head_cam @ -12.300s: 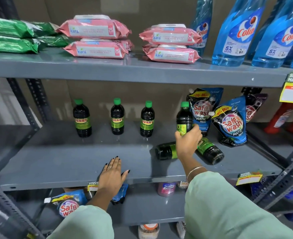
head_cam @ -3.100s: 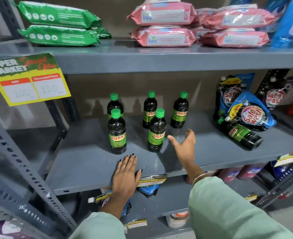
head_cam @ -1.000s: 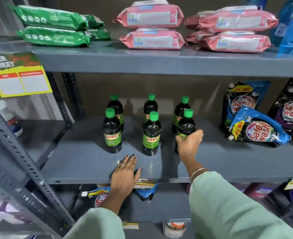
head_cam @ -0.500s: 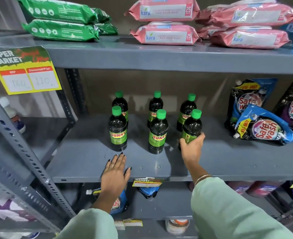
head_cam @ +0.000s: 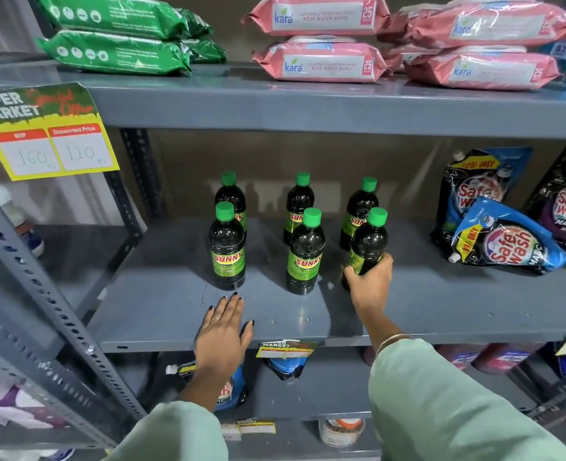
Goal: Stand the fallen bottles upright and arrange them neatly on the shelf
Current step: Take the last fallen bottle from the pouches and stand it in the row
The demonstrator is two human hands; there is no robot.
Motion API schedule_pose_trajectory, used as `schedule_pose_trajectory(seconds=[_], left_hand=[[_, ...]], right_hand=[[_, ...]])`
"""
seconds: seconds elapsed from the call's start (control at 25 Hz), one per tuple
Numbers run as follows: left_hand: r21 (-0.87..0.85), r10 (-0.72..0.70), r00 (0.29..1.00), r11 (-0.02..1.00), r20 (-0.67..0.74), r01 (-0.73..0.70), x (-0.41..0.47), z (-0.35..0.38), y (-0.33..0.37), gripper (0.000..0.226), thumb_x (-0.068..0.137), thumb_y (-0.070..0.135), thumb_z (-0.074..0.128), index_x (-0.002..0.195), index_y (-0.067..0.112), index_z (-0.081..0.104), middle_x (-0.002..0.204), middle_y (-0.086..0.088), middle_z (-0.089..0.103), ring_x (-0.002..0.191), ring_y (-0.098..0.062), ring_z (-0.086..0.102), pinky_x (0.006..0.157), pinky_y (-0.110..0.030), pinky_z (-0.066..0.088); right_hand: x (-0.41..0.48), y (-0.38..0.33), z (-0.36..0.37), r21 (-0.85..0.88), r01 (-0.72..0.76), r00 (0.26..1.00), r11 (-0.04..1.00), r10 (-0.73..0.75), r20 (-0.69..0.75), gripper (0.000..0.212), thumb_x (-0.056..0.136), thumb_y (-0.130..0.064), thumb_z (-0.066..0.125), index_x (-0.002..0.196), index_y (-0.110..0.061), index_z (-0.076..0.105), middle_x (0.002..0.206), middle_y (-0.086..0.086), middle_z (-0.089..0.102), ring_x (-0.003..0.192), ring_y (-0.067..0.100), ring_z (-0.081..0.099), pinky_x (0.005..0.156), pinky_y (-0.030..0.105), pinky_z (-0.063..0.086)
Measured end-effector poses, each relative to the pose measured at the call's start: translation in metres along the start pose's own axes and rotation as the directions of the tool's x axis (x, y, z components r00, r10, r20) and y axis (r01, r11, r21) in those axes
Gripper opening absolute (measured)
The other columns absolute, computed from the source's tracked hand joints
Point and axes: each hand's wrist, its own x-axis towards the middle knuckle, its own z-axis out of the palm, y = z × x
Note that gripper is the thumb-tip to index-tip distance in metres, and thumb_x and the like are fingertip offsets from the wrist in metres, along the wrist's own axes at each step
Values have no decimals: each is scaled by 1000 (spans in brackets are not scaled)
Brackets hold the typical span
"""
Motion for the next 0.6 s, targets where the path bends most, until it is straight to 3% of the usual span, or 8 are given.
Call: schedule_pose_trajectory(seconds=[0.16,0.36,0.52,0.6], left_hand=[[11,16,1000,1000,-7,-16,0,1,0,61,88,45,22,116,6,60,119,-9,63,111,-26,58,92,-45,44],[1,23,1000,1000,-6,-23,1,2,0,58,83,41,29,117,6,59,121,-9,62,113,-27,56,93,-46,43],[1,28,1000,1000,0,-28,0,3,-1,58,84,41,28,118,6,59,121,-10,62,113,-27,56,94,-46,42],[2,28,1000,1000,1,-28,0,3,-1,59,84,42,28,119,6,58,122,-10,61,115,-27,55,95,-46,42]], right_hand=[[-1,-3,0,-111,31,996,993,-40,-79,76,67,-19,80,126,1,37,124,22,44,121,37,37,94,47,40],[2,2,-4,19,10,1000,1000,-10,22,67,67,-13,74,123,-10,37,118,13,52,111,32,52,93,46,46],[4,0,-4,-69,17,999,997,-20,-42,74,67,-17,81,124,0,37,122,20,45,119,35,40,98,47,39],[5,4,-2,-55,24,1000,998,-24,-5,73,68,-13,77,126,1,35,122,22,44,118,36,41,98,46,39]])
